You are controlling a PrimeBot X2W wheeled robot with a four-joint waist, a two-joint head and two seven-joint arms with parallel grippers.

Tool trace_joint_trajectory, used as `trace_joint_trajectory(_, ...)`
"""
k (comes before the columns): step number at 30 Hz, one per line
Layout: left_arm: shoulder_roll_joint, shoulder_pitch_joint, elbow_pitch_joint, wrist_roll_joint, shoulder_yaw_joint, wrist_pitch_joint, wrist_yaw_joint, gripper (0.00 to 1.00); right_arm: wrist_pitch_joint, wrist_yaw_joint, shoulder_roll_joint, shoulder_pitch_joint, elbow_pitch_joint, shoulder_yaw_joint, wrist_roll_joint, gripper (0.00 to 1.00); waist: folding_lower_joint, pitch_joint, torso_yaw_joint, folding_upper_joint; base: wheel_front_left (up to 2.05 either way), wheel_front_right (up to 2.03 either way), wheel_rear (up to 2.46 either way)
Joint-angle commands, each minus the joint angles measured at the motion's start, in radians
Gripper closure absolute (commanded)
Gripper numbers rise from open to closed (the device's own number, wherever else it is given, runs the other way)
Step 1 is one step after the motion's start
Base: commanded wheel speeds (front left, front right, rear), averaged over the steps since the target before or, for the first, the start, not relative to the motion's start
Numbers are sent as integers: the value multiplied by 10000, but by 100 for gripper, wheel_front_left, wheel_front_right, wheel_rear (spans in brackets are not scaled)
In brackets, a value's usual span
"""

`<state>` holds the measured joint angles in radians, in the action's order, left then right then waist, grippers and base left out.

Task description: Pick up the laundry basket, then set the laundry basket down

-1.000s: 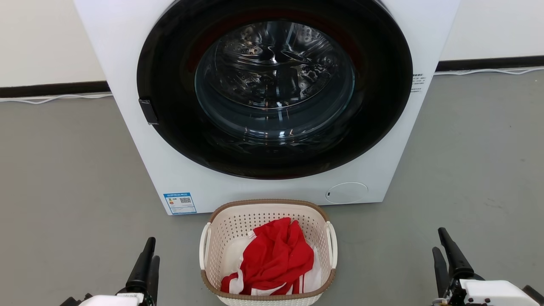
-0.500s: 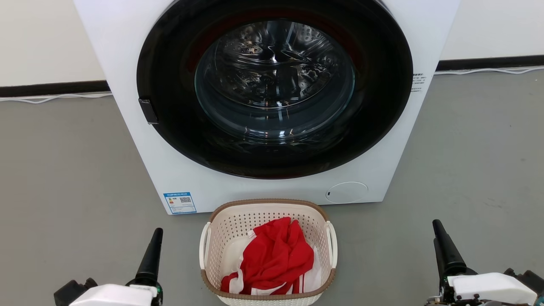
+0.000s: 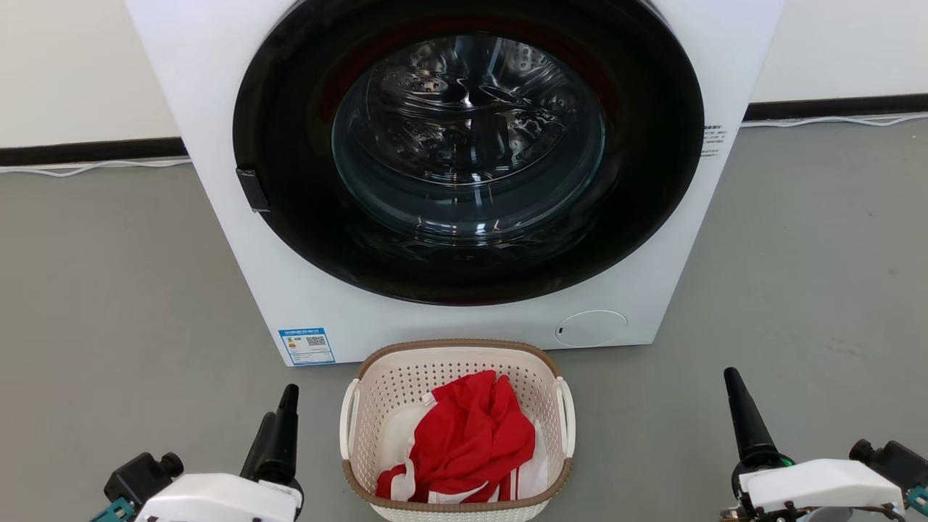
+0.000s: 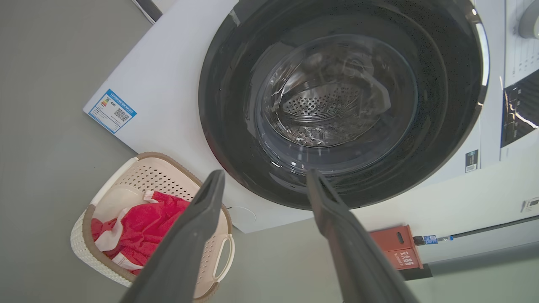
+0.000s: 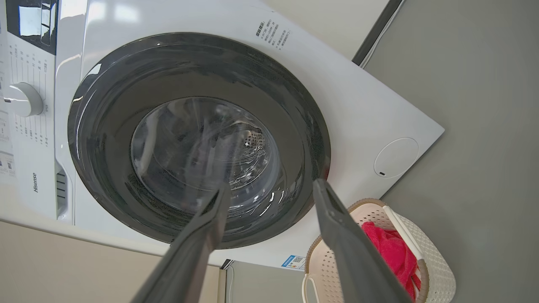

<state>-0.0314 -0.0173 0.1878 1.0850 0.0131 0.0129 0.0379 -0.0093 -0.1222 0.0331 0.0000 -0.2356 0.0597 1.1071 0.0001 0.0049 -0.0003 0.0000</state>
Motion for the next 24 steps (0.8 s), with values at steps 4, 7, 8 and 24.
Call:
trace_joint_trajectory(4, -158, 67, -432, -1048, 106, 227, -270, 0, -263, -36, 108, -137, 389, -179, -889, 0, -1, -13, -14, 0, 0, 0, 0)
trace_joint_trajectory(7, -244, 35, -484, -1532, 238, 315, -428, 0, -351, -38, 111, -120, 404, -224, -1276, 0, -1, -23, -20, 0, 0, 0, 0)
trace_joint_trajectory(8, -272, 26, -503, -1684, 283, 344, -486, 0, -381, -39, 112, -116, 413, -240, -1406, 0, -1, -26, -22, 0, 0, 0, 0)
trace_joint_trajectory(24, -724, -124, -796, -3619, 963, 785, -1364, 0, -821, -48, 124, -4, 513, -463, -3342, 0, -1, -92, -36, 0, 0, 0, 0)
